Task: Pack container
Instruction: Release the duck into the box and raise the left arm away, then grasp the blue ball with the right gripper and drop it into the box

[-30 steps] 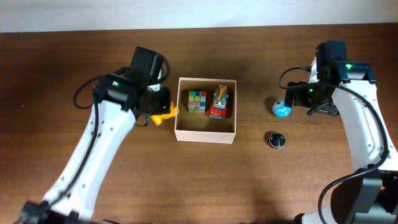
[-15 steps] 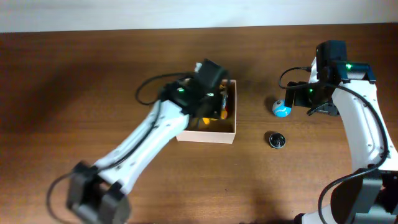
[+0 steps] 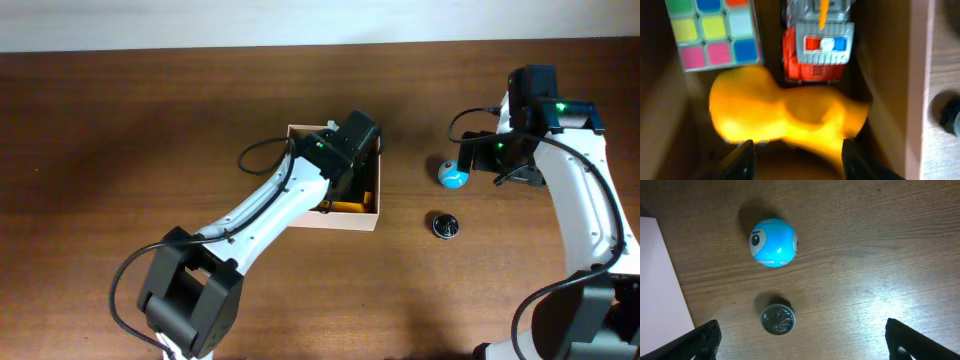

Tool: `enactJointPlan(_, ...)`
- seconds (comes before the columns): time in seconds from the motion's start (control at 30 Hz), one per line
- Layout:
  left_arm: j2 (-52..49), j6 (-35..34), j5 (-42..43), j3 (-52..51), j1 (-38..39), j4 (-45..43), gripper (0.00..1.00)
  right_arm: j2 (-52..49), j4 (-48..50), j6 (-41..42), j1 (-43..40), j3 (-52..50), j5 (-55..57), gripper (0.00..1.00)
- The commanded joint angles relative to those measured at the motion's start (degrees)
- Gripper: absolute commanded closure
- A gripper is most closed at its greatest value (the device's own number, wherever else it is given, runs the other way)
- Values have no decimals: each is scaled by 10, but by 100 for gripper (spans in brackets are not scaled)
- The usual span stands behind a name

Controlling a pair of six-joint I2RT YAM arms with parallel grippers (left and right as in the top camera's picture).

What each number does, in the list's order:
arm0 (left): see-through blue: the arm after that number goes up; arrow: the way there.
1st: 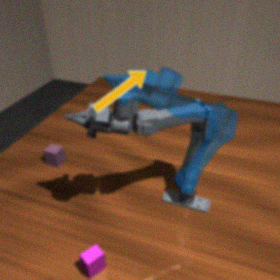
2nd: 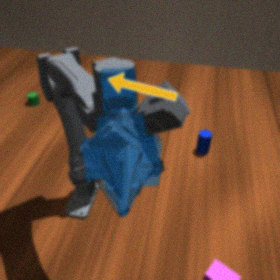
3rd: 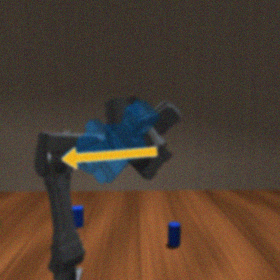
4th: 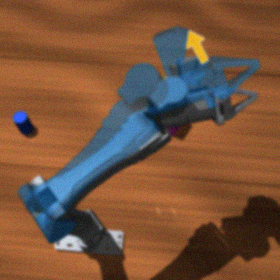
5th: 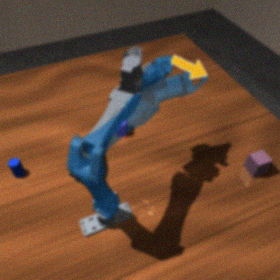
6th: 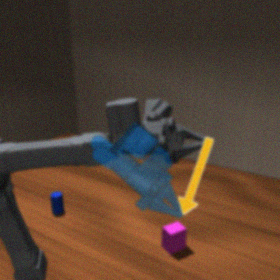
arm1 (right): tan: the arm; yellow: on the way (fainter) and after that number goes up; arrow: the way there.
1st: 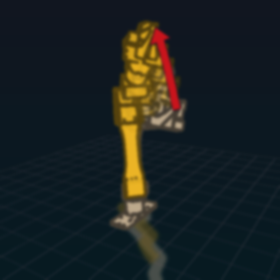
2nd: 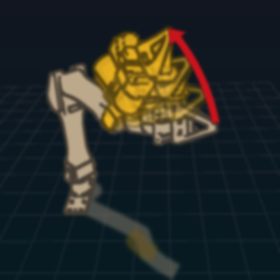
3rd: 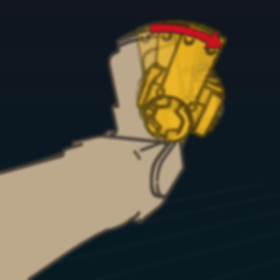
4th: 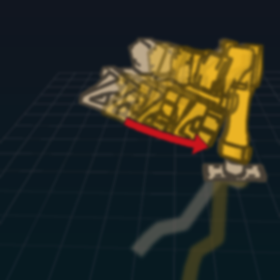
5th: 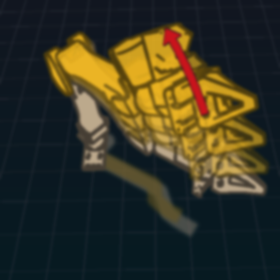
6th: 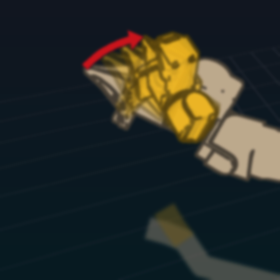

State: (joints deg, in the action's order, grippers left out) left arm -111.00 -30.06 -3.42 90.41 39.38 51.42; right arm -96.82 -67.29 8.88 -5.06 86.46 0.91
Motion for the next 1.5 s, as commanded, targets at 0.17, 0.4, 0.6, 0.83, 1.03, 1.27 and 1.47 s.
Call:
enactJointPlan(0.17, 81, 49, -64, 139, -36, 128, 37, 0, 0, 2, -3, 9, -5, 1)
enactJointPlan(0.4, 178, 79, -127, 194, -146, 215, 4, 0, 0, 2, -3, 9, -5, 1)
enactJointPlan(0.6, 218, 104, -127, 194, -273, 261, 1, 0, 64, 11, -2, 9, -12, 1)
enactJointPlan(0.83, 219, 104, -129, 194, -388, 322, 1, 0, 87, 11, -2, 9, -37, 1)
enactJointPlan(1.03, 219, 104, -129, 194, -426, 322, 1, -17, 141, 10, -2, -8, -74, 1)
enactJointPlan(1.27, 219, 104, -129, 194, -425, 322, 1, -104, 157, 11, -2, -10, -74, 1)
enactJointPlan(1.47, 219, 104, -129, 194, -425, 322, 1, -187, 155, 23, -1, -10, -83, 5)
